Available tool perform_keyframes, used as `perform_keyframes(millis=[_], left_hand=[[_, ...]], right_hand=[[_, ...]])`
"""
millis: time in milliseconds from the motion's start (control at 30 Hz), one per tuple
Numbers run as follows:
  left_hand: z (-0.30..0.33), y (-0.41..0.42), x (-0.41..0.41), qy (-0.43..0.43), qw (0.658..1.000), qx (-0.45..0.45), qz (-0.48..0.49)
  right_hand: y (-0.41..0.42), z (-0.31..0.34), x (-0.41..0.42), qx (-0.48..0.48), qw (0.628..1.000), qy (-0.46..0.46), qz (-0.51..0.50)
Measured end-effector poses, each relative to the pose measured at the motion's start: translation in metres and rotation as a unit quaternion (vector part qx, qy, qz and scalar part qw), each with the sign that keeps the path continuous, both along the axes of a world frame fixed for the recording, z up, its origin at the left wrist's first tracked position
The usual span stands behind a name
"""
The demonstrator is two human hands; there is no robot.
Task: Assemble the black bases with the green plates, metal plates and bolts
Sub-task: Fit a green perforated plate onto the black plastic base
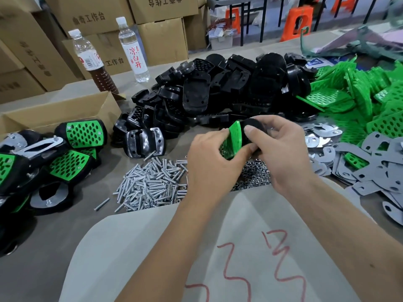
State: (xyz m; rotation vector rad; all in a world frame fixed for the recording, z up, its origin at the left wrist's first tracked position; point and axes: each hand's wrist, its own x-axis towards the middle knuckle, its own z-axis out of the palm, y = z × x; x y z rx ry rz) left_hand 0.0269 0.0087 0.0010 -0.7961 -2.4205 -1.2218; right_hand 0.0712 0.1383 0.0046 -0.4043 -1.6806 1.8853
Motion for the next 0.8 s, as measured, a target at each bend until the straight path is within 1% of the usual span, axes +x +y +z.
perform_keyframes(millis=[67, 133, 200, 267, 333, 467, 600, 700, 800], left_hand=[[0.0004, 0.0003, 0.0002, -0.068, 0.995, 0.078, -0.009], [0.0014, -0.0018, 0.0000, -0.150, 0.978, 0.141, -0.035], [0.0037, -0.0039, 0.0005, -0.206, 0.956, 0.203, -0.054], [0.0045, -0.0042, -0.0008, -0.245, 0.932, 0.266, -0.038], [0.0024, -0.0035, -0.0019, -0.275, 0.913, 0.302, -0.017], [-0.0020, -0.0034, -0.0044, -0.286, 0.904, 0.317, 0.004], [-0.0031, -0.0055, -0.0063, -0.275, 0.906, 0.322, -0.008], [-0.0024, -0.0054, -0.0053, -0.268, 0.908, 0.322, -0.008], [-0.0018, -0.0044, -0.0035, -0.243, 0.917, 0.318, -0.007]], right_hand=[[-0.0026, -0.0017, 0.0002, 0.073, 0.997, 0.013, -0.016], [-0.0043, -0.0035, 0.0003, 0.115, 0.993, 0.022, -0.018], [-0.0061, -0.0049, 0.0003, 0.132, 0.991, 0.024, -0.007], [-0.0066, -0.0057, 0.0000, 0.133, 0.991, 0.019, 0.011], [-0.0047, -0.0067, -0.0011, 0.111, 0.993, 0.016, 0.029], [-0.0022, -0.0088, -0.0028, 0.047, 0.996, 0.026, 0.067], [-0.0010, -0.0086, -0.0027, 0.003, 0.996, 0.028, 0.086], [-0.0007, -0.0086, -0.0026, 0.001, 0.996, 0.029, 0.088], [-0.0030, -0.0090, -0.0023, 0.033, 0.996, 0.033, 0.078]])
